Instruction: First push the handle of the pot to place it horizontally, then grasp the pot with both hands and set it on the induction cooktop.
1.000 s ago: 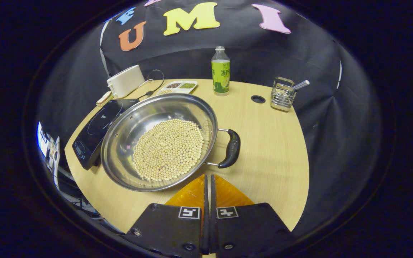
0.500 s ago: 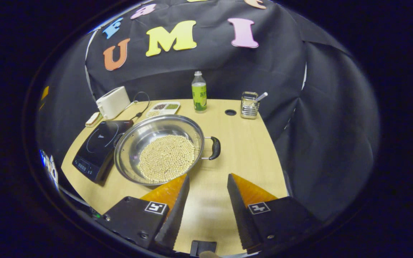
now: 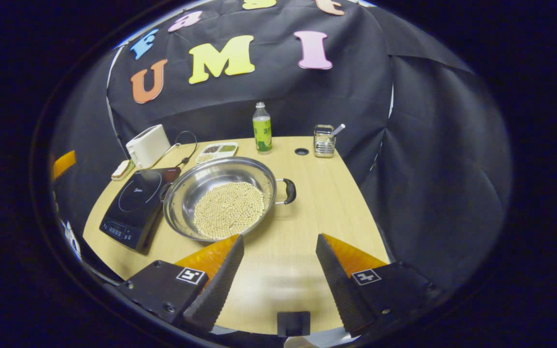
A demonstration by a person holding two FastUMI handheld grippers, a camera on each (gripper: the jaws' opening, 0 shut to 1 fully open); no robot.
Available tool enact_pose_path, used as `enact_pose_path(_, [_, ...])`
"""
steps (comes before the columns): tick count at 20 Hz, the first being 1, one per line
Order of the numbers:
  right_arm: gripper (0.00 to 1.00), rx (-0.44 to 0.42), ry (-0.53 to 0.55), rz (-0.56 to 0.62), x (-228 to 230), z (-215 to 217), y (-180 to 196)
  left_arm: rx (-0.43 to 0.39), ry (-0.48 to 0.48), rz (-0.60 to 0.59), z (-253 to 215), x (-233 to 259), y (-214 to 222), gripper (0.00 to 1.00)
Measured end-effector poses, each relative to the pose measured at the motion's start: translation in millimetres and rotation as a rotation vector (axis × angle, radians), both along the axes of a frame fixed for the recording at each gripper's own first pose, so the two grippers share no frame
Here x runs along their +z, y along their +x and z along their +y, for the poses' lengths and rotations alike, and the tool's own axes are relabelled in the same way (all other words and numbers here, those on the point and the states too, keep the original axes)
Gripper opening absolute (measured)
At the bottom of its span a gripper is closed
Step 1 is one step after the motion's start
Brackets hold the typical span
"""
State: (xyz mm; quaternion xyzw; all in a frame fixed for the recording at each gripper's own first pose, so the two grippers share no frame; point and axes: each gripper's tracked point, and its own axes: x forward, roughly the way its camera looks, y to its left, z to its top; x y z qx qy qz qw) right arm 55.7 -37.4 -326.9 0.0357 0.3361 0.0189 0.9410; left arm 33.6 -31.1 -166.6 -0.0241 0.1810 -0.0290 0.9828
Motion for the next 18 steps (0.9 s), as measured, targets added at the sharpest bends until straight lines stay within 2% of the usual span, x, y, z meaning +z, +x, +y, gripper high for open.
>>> enact_pose_path(4, [0.95,-0.001,0.02,0.032,-14.7,-6.8,16.3,-0.032,-0.079,0.115,-29.5,-50.2,17.8,0.96])
enact_pose_path(9, [0.95,0.021,0.041,0.064,-29.2,-13.0,68.7,-0.046,-0.09,0.239,-66.9,-105.6,57.8,0.96])
enact_pose_path(18, [0.94,0.135,0.051,0.134,-52.4,-0.2,154.0,-0.077,-0.095,0.428,-113.1,-187.5,117.0,0.96])
